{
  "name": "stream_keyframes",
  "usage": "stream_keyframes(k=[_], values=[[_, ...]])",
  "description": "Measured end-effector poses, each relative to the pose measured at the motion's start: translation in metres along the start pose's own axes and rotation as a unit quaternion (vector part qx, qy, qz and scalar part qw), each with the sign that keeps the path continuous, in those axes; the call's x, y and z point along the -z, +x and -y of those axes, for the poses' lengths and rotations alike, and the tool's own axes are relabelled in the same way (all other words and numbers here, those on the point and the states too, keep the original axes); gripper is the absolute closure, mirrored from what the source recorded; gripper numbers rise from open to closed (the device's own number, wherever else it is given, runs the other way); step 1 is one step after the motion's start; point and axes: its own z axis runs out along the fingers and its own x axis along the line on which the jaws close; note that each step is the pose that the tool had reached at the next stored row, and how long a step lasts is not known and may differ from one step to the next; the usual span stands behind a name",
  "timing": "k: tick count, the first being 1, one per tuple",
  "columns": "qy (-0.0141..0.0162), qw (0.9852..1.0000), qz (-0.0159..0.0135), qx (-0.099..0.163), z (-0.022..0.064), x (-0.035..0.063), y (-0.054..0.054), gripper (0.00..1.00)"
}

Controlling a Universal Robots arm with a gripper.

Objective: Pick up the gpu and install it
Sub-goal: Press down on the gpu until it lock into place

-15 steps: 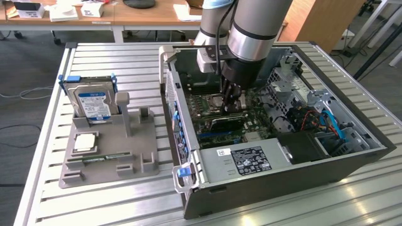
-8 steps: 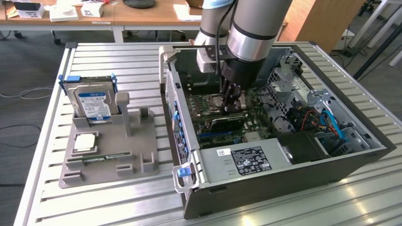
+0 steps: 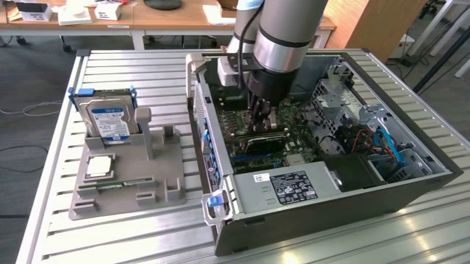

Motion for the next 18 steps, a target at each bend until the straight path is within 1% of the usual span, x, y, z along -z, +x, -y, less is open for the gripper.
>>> stream_keyframes(k=[3, 8, 14, 18], values=[[0.0, 1.0, 0.0, 0.0, -0.0059, -0.0003, 0.0, 0.89], [0.0, 1.0, 0.0, 0.0, -0.0067, -0.0003, 0.0, 0.89], [0.0, 1.0, 0.0, 0.0, -0.0124, -0.0008, -0.001, 0.89], [0.0, 1.0, -0.0001, 0.0, -0.013, -0.0012, -0.002, 0.89]])
